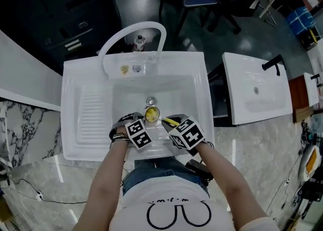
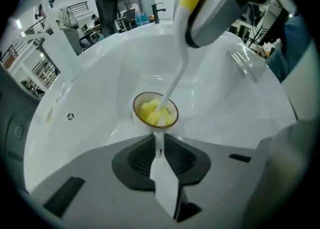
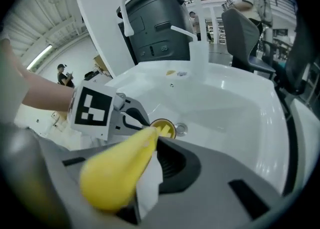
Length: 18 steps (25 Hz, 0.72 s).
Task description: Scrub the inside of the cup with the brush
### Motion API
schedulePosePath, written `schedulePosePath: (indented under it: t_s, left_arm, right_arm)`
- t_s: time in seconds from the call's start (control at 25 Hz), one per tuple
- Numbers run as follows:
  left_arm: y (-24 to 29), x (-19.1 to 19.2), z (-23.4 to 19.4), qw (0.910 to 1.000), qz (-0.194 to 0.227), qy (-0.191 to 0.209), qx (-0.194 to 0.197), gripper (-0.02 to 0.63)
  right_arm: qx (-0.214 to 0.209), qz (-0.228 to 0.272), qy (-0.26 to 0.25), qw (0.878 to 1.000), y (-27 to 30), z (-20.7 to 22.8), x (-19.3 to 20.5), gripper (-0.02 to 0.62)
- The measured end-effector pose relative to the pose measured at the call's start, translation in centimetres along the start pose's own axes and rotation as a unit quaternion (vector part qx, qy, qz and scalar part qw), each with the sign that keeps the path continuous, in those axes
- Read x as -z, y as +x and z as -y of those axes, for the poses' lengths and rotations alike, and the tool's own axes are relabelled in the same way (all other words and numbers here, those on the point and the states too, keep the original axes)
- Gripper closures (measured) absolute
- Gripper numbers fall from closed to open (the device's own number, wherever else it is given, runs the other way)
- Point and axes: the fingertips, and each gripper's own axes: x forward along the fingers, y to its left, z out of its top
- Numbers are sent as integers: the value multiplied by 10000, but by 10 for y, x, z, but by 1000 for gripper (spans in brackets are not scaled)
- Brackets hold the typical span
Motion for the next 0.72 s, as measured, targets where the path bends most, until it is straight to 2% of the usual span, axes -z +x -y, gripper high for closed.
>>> schedulePosePath:
  t_s: [0.08,0.28,0.4,0.6,0.72]
  left_arm:
    - [0,0,-1,10000,23,-68,11,540]
    - [0,-1,-1,9996,72,-266,34,540]
    - [1,1,-5,9964,187,-810,183,541]
    - [0,4,-15,9780,399,-1974,547,541]
    - [0,5,-19,9602,514,-2646,738,541]
  right_arm:
    - [168,-39,-69,9998,0,7,0,557]
    - [214,85,-146,9996,-12,6,-6,557]
    - [213,296,-216,9991,-34,2,-14,557]
    - [174,490,-250,9983,-75,0,-19,557]
    - [62,497,-267,9984,-89,-7,-21,557]
